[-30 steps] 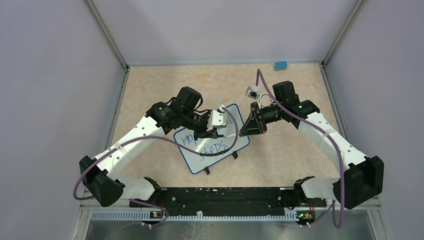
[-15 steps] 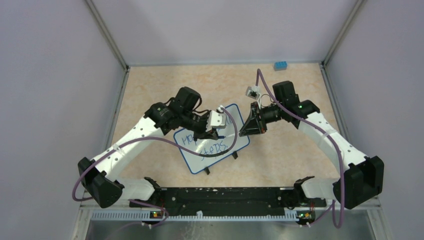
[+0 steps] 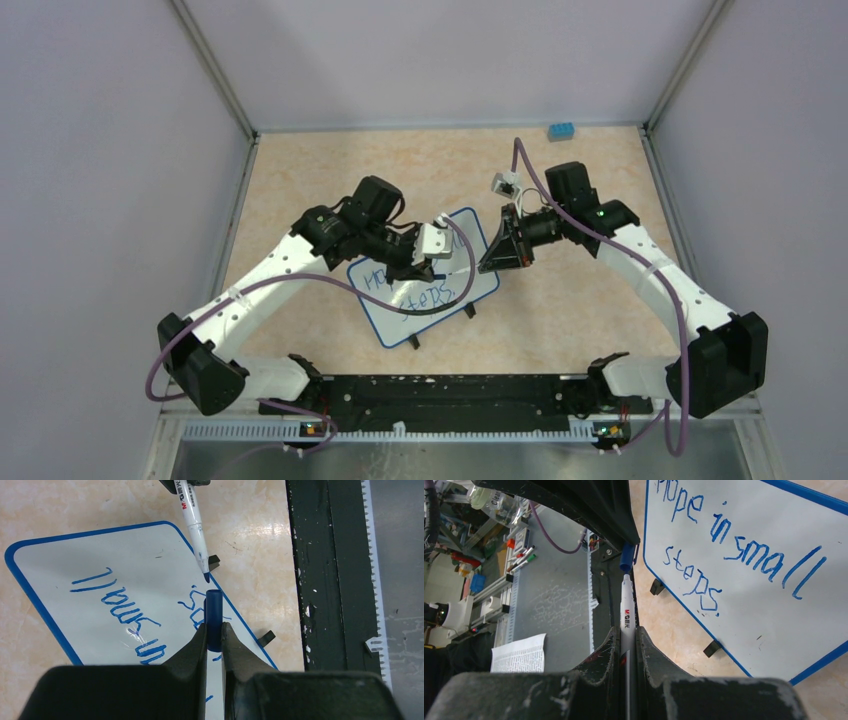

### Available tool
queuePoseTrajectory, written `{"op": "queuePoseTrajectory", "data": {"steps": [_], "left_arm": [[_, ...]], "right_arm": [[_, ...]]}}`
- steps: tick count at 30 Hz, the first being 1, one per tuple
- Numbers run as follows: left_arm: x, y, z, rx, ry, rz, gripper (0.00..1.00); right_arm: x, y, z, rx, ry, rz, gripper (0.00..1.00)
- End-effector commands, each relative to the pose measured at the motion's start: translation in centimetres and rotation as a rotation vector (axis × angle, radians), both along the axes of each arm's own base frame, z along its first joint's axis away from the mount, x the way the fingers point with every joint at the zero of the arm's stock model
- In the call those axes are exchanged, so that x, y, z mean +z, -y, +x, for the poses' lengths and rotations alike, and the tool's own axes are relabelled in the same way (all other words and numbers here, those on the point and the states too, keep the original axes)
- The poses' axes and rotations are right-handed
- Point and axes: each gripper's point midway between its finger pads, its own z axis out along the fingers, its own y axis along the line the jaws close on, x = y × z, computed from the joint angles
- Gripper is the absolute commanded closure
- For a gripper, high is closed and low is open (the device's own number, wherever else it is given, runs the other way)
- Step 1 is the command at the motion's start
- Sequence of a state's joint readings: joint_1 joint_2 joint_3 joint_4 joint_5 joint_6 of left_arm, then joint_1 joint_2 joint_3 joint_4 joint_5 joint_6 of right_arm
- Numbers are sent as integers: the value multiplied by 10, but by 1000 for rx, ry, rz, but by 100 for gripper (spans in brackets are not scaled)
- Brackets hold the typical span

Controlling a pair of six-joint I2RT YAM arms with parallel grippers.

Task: Write a sentence on the whiteboard
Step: Insert the whiteboard marker without the cap into the pen cap.

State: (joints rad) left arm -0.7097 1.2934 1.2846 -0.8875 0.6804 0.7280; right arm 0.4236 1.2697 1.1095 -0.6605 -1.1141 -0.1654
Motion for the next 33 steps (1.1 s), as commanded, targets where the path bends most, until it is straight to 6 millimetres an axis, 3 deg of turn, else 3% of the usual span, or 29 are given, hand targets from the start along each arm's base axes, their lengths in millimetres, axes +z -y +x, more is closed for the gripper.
{"op": "queuePoseTrajectory", "data": {"steps": [1,15,33], "left_arm": [[2,1,-2,0,-2,-4,100],[16,13,-3,-14,-37,-55,100],[20,13,2,12,-25,-59,100]], "right_arm": [[22,-3,-1,27,87,39,100],[20,-5,0,33,71,41,100],[15,-5,-3,33,73,28,100]]}}
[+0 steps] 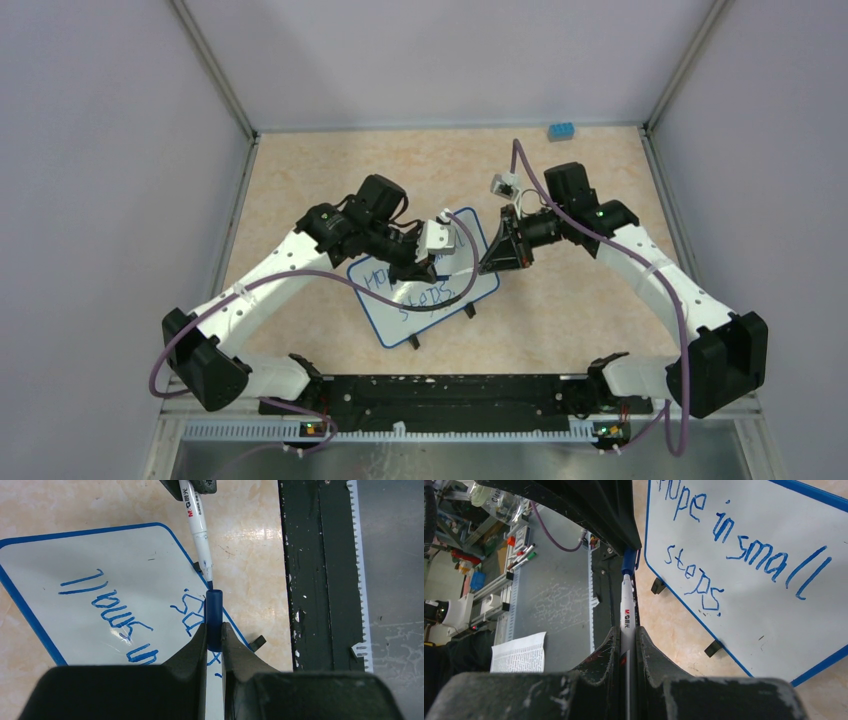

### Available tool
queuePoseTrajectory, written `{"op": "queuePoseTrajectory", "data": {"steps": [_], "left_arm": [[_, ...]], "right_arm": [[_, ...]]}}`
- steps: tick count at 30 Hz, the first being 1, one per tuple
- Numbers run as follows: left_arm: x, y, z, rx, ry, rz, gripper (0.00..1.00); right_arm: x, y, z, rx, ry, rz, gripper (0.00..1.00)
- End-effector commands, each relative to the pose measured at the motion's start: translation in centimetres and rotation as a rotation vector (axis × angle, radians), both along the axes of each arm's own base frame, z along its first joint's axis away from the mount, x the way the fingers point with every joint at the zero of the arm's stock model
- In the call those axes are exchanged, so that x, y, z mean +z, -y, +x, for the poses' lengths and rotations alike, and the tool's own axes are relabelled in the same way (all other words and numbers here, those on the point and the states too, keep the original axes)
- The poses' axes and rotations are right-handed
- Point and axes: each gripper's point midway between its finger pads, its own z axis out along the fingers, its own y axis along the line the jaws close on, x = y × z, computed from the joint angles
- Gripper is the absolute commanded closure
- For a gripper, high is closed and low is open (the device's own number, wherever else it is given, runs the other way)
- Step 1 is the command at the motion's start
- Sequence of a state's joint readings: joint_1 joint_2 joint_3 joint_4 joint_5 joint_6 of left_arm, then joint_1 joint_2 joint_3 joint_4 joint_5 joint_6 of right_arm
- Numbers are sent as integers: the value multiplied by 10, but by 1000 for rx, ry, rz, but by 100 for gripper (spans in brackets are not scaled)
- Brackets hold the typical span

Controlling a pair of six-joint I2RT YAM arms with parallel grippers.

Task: Write a sentence on the whiteboard
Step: Insert the whiteboard marker without the cap into the pen cap.

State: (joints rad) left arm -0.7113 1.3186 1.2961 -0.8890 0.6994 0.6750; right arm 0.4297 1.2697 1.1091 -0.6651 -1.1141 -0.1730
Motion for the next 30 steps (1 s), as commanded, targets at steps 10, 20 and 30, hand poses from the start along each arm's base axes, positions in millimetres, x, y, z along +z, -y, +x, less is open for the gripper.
{"op": "queuePoseTrajectory", "data": {"steps": [10,20,30], "left_arm": [[23,9,7,8,38,-59,100],[27,16,4,-10,9,-82,100],[32,24,4,9,-50,-109,100]], "right_arm": [[15,-4,-1,27,74,22,100],[20,-8,3,22,83,30,100],[19,-13,10,0,97,29,100]]}}
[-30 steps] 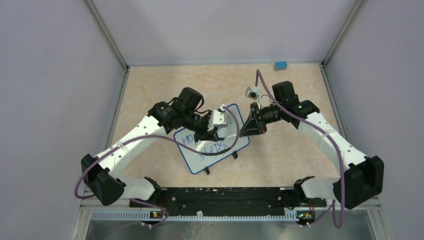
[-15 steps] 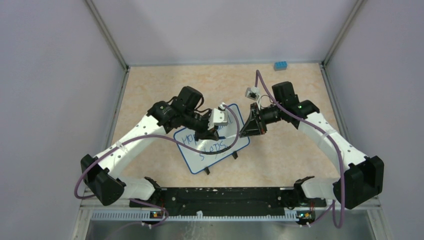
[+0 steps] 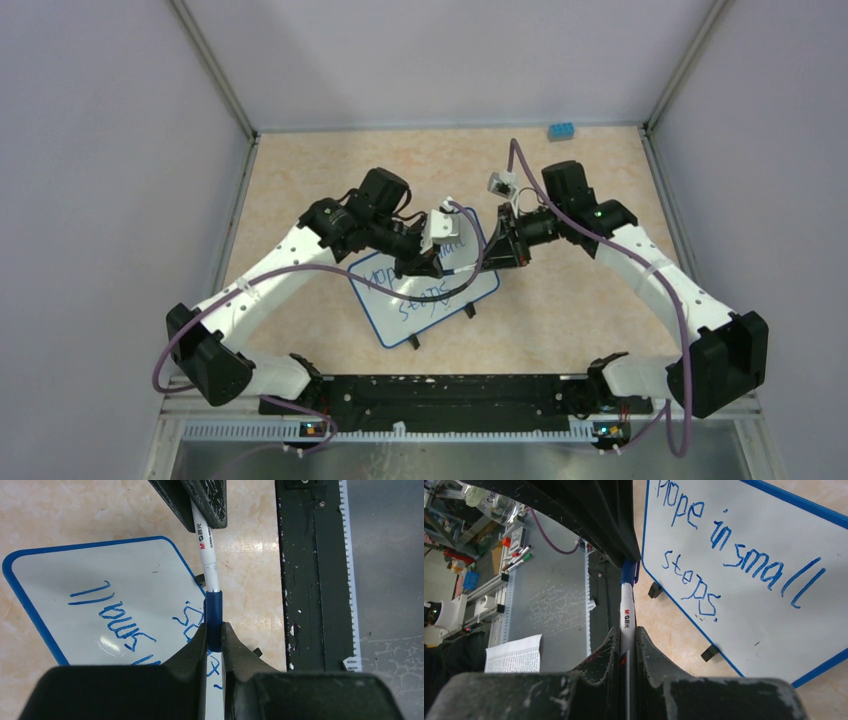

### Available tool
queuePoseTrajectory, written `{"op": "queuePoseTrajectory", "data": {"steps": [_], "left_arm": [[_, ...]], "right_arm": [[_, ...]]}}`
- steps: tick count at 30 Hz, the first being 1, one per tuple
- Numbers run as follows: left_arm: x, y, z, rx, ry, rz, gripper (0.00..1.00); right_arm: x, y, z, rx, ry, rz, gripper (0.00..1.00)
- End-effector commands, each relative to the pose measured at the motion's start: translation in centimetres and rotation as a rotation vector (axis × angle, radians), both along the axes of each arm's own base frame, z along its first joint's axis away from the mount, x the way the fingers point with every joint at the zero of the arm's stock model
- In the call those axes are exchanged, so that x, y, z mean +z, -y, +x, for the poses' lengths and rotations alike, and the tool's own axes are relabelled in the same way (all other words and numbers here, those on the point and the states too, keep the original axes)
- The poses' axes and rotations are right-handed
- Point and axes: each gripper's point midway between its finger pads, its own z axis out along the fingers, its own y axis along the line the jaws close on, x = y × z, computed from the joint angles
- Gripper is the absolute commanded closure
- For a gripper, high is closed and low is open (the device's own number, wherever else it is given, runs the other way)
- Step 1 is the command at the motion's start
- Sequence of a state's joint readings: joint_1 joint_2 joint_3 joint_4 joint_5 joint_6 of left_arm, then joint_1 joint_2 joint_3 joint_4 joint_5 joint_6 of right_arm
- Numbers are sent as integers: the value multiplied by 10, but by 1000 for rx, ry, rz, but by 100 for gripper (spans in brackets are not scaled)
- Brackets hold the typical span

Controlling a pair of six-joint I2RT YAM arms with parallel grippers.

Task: Write a sentence on the whiteboard
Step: Insert the whiteboard marker without the cap into the pen cap.

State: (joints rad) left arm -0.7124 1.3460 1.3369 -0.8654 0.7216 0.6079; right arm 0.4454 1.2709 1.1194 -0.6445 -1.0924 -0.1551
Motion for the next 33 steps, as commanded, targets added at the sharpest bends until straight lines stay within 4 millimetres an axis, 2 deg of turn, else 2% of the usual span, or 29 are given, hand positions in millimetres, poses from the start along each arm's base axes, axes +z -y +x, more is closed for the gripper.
{"op": "queuePoseTrajectory", "data": {"steps": [1,18,23,29,31,33], "left_arm": [[21,14,0,-10,-16,-80,100],[46,38,18,39,-74,-142,99],[51,31,28,73,-61,-108,69],[74,6,36,99,-22,-154,46],[72,-1,31,96,1,-139,41],[62,-9,28,103,10,-107,40]], "right_arm": [[15,-9,8,8,80,30,100],[-10,-30,25,-39,16,115,100],[-9,-33,27,-49,-2,145,100],[-4,-32,27,-59,-18,164,100],[-1,-32,27,-56,-16,173,100],[3,-33,26,-48,-12,185,100]]}}
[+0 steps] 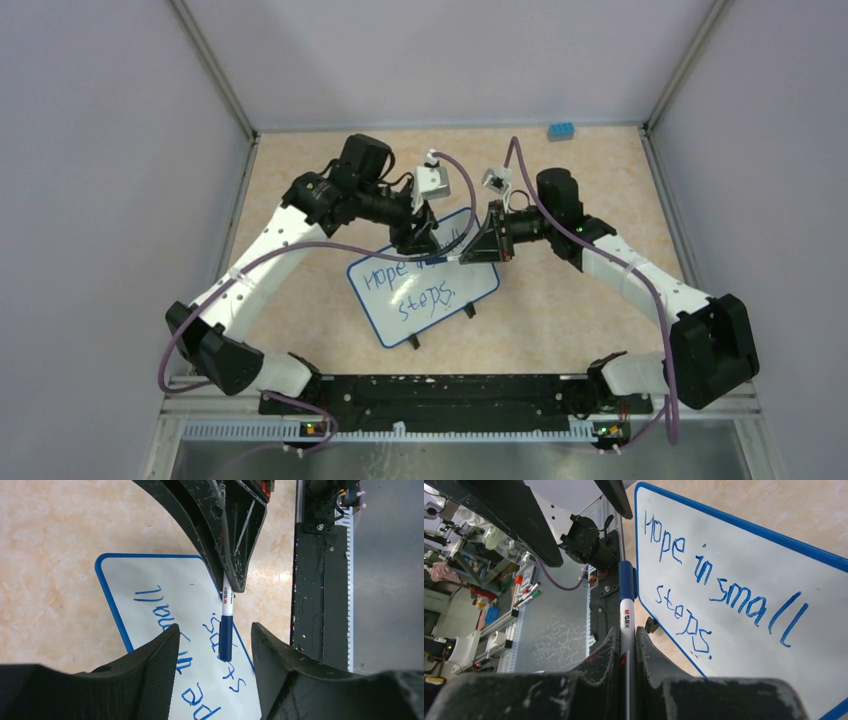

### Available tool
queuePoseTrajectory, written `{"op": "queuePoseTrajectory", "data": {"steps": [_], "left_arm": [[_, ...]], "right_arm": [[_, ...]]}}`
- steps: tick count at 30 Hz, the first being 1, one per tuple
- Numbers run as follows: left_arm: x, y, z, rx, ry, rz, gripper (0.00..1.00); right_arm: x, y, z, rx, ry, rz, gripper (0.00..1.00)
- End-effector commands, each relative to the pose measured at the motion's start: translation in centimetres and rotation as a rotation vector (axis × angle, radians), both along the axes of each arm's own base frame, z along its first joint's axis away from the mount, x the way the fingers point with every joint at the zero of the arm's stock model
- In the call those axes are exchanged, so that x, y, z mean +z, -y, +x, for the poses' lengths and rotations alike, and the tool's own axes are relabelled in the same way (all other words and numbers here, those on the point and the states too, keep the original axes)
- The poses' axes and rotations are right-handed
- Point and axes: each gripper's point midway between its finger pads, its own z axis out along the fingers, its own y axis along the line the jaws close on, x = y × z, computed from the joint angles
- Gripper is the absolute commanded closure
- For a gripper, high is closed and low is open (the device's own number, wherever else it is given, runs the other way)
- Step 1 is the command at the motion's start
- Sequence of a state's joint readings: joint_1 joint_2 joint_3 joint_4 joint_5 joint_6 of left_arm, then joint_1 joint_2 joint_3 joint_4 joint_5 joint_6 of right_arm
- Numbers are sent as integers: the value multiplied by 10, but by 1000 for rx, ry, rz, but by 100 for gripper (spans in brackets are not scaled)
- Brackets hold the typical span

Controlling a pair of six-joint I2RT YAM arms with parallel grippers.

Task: Write a sentence on the whiteboard
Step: Insert the whiteboard marker without the cap into the pen cap, then pass from the right arm to the left

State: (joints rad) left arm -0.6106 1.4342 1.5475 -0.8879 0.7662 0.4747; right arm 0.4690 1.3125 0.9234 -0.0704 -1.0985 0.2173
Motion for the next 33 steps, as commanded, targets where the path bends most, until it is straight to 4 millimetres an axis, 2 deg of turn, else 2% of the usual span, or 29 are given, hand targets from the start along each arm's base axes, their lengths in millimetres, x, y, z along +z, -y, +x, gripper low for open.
{"op": "queuePoseTrajectory", "data": {"steps": [1,8,13,27,30,33], "left_arm": [[6,-15,-17,-33,67,-1,39],[-33,-31,-14,9,99,111,37],[-46,-28,-18,-27,82,136,41],[-60,-3,-26,-82,51,142,82],[-56,4,-27,-91,50,124,94],[-50,10,-27,-101,47,104,100]], "right_arm": [[19,-4,1,22,49,59,100],[23,-6,-6,51,32,68,100],[26,-7,-8,59,28,70,100],[28,-12,-11,79,8,80,100],[27,-13,-12,81,5,78,100],[24,-14,-13,85,2,75,100]]}}
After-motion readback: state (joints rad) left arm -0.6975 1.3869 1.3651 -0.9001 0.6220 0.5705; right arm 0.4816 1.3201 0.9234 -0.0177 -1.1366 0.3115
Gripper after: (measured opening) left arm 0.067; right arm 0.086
